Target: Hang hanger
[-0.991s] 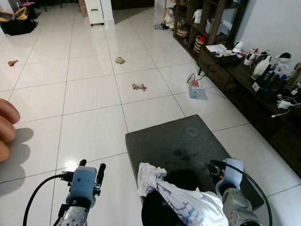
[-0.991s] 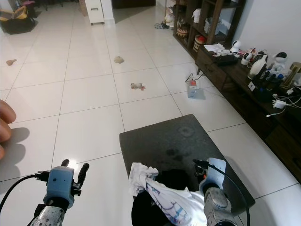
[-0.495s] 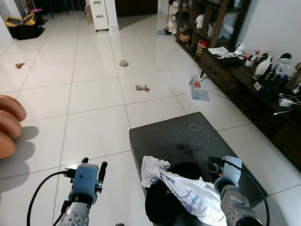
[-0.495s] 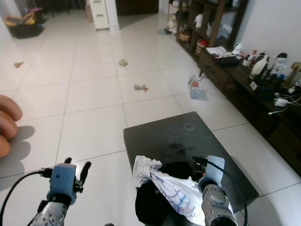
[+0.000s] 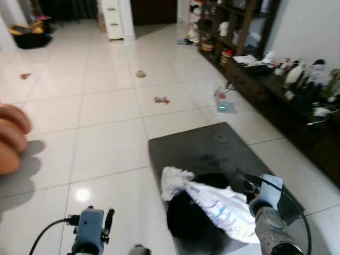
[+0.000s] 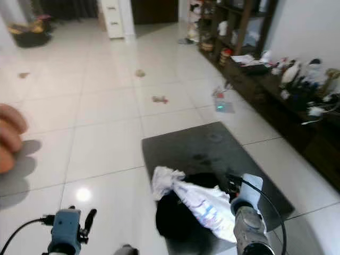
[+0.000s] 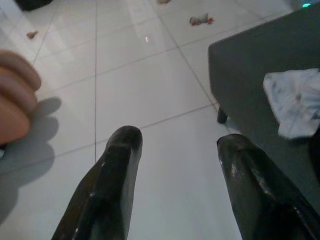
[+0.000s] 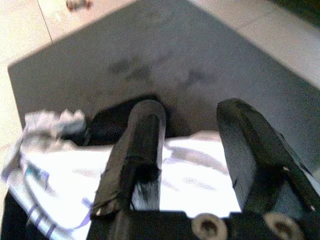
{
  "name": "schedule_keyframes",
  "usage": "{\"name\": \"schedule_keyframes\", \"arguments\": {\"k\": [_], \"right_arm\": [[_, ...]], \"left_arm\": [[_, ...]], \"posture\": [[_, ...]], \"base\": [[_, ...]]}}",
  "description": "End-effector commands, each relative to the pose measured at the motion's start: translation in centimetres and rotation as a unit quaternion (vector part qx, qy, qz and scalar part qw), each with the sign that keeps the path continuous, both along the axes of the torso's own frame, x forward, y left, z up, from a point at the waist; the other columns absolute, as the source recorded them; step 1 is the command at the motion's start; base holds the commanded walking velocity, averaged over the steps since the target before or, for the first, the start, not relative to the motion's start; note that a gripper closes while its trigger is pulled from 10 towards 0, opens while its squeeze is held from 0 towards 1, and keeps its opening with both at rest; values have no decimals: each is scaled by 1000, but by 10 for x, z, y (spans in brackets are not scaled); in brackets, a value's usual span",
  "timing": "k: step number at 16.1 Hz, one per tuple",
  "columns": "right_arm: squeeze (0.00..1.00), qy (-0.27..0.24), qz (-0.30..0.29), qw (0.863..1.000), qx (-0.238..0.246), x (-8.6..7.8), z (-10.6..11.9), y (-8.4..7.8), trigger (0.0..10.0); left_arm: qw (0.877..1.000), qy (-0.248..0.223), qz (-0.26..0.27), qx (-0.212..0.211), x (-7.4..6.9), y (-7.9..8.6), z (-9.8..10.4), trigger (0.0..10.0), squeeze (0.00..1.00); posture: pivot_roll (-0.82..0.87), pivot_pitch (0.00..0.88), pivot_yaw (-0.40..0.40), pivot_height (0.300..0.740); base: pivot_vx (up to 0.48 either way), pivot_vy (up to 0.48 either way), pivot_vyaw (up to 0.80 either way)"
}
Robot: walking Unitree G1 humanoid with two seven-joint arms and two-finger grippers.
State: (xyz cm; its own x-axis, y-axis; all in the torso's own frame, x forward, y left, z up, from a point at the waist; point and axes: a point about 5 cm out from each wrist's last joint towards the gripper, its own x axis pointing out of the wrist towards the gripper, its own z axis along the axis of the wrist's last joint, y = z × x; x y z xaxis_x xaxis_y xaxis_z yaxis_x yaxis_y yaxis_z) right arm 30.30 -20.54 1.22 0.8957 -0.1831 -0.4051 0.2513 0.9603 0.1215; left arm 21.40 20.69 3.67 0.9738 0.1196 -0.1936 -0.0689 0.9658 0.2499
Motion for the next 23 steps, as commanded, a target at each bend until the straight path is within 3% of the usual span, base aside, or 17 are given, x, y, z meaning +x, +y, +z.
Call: {"name": "schedule_keyframes", "arguments": {"k": [1,6,9,11,14,17,23], "right_arm": [[0,-3,-4,1000,2,0,0,0,10000],[0,31,8,999,-3,-7,-10,5,10000],[0,25,11,1000,-3,-5,-8,7,10000],[0,15,14,1000,-3,-3,-5,8,10000],[0,15,11,1000,-4,-1,-4,8,10000],[0,17,5,1000,-7,-1,-3,5,10000],[0,43,34,998,-14,-5,-10,8,10000]], "left_arm": [[1000,-19,-3,4,5,1,8,10000,0],[1000,-12,-9,0,-8,-6,6,10000,0],[1000,-15,-12,4,-9,-5,10,10000,0],[1000,-17,-5,5,-9,-3,11,10000,0],[999,39,36,-2,-31,11,-13,10000,0],[997,61,55,-5,-45,17,-21,10000,0],[998,53,44,-7,-43,14,-16,10000,0]], "posture": [[50,119,-18,656],[68,158,-18,652],[75,169,-17,615],[77,173,-18,615],[79,174,-20,615],[82,176,-16,615],[84,178,-15,615]], "base": [[0,0,0],[0,0,0],[0,0,0],[0,0,0],[0,0,0],[0,0,0],[86,0,0]]}}
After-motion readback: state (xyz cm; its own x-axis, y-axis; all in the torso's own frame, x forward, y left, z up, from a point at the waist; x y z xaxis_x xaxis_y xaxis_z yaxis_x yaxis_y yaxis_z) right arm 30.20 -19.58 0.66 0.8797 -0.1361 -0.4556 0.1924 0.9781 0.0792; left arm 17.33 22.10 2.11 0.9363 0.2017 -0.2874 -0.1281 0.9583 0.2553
